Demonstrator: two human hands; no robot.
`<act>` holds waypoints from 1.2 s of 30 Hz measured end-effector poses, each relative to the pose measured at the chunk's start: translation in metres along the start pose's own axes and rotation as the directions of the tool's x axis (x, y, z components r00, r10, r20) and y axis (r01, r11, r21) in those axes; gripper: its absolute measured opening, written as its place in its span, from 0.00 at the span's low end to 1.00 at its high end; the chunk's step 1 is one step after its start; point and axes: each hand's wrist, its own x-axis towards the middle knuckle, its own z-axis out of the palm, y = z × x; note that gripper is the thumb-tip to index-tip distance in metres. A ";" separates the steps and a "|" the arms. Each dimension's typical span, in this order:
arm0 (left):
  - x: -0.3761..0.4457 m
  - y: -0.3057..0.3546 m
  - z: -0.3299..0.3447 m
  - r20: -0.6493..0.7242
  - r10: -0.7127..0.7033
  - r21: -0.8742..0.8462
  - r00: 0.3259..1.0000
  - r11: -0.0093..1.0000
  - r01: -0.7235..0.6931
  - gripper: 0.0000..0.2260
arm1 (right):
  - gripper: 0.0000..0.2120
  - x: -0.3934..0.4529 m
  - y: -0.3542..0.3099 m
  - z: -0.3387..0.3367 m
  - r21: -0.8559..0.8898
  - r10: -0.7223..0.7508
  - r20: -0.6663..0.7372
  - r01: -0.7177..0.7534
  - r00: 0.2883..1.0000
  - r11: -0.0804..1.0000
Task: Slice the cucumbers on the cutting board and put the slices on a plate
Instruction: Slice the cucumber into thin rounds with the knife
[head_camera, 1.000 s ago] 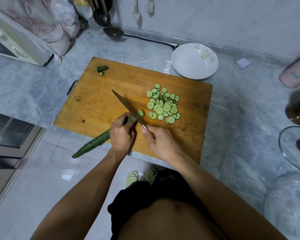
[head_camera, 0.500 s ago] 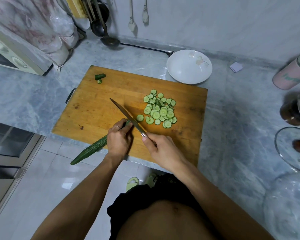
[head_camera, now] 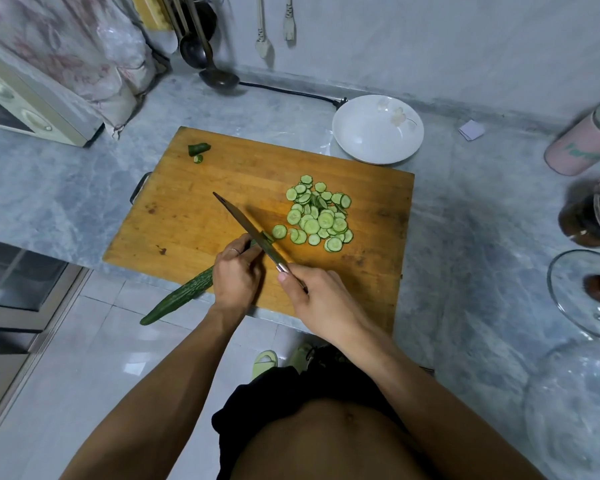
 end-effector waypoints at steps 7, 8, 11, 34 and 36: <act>-0.001 -0.003 0.004 -0.007 -0.034 0.017 0.999 0.999 0.034 0.16 | 0.13 0.004 0.000 0.002 -0.029 -0.005 0.005 0.005 1.000 1.000; -0.001 -0.003 0.004 -0.005 -0.040 0.024 0.999 0.999 0.041 0.16 | 0.13 0.005 0.000 0.002 -0.021 -0.003 0.004 0.004 1.000 1.000; 0.000 -0.007 0.007 0.004 -0.048 0.046 0.999 0.998 0.047 0.16 | 0.14 0.009 0.001 -0.002 0.014 0.019 0.006 -0.019 1.000 1.000; 0.002 -0.011 0.007 0.002 -0.001 0.032 1.000 0.999 0.001 0.17 | 0.17 0.028 0.022 0.004 0.028 0.006 -0.029 -0.005 1.000 1.000; 0.002 -0.009 0.004 -0.006 0.001 0.022 1.000 1.000 -0.001 0.17 | 0.17 0.021 0.019 0.003 0.039 -0.007 -0.020 0.008 1.000 0.999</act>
